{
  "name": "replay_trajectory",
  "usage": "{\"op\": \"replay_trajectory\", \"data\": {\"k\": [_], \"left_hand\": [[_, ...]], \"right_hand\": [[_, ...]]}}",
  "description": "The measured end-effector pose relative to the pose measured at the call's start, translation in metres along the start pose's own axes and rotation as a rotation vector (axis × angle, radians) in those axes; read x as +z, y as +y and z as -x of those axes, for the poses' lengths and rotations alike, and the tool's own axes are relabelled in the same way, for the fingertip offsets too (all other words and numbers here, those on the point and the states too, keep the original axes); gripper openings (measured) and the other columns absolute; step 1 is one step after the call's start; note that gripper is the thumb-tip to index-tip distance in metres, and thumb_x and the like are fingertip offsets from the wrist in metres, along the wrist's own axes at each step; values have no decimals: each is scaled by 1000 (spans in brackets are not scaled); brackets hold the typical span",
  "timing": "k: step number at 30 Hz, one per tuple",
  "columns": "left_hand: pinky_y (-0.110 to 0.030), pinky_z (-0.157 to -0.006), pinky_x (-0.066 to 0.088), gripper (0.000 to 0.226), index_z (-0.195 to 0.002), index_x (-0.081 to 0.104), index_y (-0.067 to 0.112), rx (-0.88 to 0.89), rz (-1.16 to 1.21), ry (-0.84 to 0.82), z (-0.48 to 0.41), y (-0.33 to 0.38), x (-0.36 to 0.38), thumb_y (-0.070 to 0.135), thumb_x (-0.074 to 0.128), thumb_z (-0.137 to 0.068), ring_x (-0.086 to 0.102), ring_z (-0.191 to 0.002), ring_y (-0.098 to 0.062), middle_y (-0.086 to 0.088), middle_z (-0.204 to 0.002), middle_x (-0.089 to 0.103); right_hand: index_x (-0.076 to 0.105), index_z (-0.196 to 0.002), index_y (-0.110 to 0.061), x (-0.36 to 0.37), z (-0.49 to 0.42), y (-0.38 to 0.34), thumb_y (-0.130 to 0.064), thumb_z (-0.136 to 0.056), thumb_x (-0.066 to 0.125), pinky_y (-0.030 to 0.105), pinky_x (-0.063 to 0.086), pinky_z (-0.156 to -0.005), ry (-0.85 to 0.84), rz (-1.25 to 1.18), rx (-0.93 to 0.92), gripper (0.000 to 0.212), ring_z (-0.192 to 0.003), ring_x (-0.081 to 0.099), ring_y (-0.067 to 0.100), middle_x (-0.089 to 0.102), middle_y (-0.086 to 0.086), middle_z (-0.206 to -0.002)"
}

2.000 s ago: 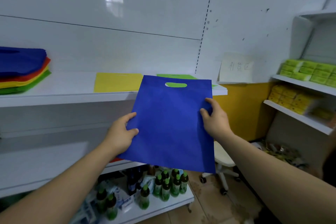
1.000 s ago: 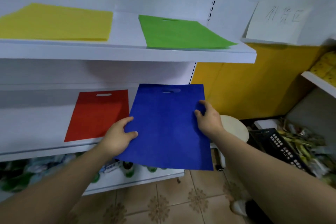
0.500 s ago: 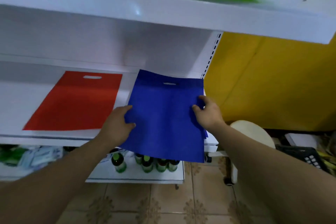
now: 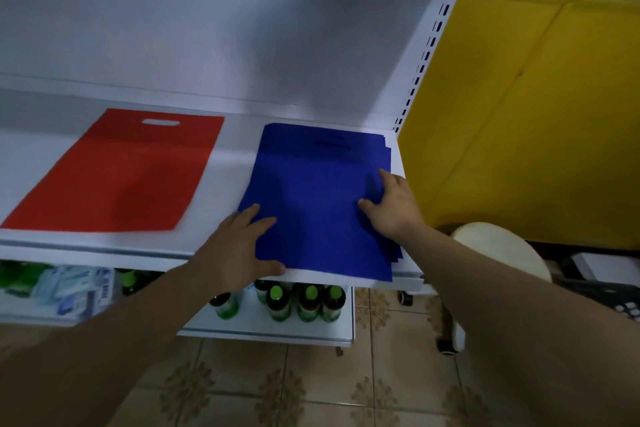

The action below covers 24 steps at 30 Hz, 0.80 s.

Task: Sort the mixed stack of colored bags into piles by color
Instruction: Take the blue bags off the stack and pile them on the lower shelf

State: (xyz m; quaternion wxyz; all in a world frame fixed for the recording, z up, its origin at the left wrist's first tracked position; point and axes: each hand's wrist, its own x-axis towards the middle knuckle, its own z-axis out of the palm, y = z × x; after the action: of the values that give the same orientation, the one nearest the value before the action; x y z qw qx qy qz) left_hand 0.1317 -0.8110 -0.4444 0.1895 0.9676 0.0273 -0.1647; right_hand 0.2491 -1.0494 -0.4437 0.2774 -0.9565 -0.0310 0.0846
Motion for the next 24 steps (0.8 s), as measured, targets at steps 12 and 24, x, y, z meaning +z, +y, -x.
{"op": "replay_trajectory", "data": {"k": [12,24], "left_hand": [[-38,-115,18,90,-150,24,25,-105,-85,143,1,5,9,70,53,-77,11,-140,-27,1,-158,11],[-37,-114,21,87,-150,20,23,-135,-111,138,-4,14,8,69,48,-81,14,-138,-30,-3,-159,9]], "right_hand": [[31,-146,-24,4,-16,9,-58,-93,42,43,29,-110,-17,231,0,64,-137,29,29,34,5,-151],[36,-144,-18,7,-5,6,-47,-96,47,38,33,-109,-55,181,-52,57,-136,33,27,32,6,-150]]}}
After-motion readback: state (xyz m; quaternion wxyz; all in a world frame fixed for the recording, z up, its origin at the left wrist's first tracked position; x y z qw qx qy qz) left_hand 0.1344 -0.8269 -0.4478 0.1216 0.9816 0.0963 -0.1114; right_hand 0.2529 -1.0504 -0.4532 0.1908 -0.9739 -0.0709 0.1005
